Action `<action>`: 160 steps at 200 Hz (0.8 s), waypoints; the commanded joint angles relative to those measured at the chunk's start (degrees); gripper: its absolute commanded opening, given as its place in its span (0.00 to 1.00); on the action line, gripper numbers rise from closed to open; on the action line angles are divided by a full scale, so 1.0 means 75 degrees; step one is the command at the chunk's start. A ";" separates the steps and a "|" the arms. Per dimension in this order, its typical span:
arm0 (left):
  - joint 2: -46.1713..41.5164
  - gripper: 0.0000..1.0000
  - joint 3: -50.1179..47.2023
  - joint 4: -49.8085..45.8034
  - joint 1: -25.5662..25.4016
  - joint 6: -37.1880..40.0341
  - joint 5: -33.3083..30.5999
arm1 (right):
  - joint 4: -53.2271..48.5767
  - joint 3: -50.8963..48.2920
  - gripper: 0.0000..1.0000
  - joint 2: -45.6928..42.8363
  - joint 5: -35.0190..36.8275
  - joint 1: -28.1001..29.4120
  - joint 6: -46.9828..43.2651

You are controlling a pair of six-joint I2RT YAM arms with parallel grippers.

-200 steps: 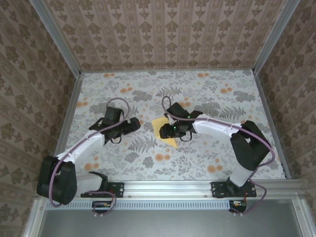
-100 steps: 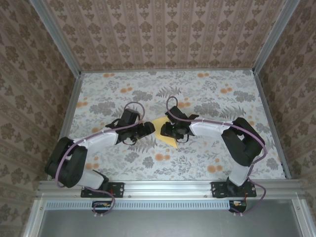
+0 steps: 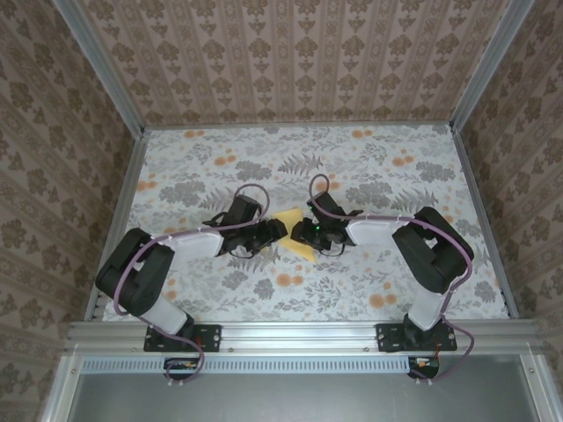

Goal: Fold a paper plane with a square sheet of paper (pick it up from the middle)
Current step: Fold the wing for the fifth time at the center of the table.

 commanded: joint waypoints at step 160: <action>0.0929 0.53 0.0698 0.0623 -0.0163 -0.0716 0.0426 | 0.2072 -0.1601 0.41 0.0116 -0.1312 -0.0802 0.0521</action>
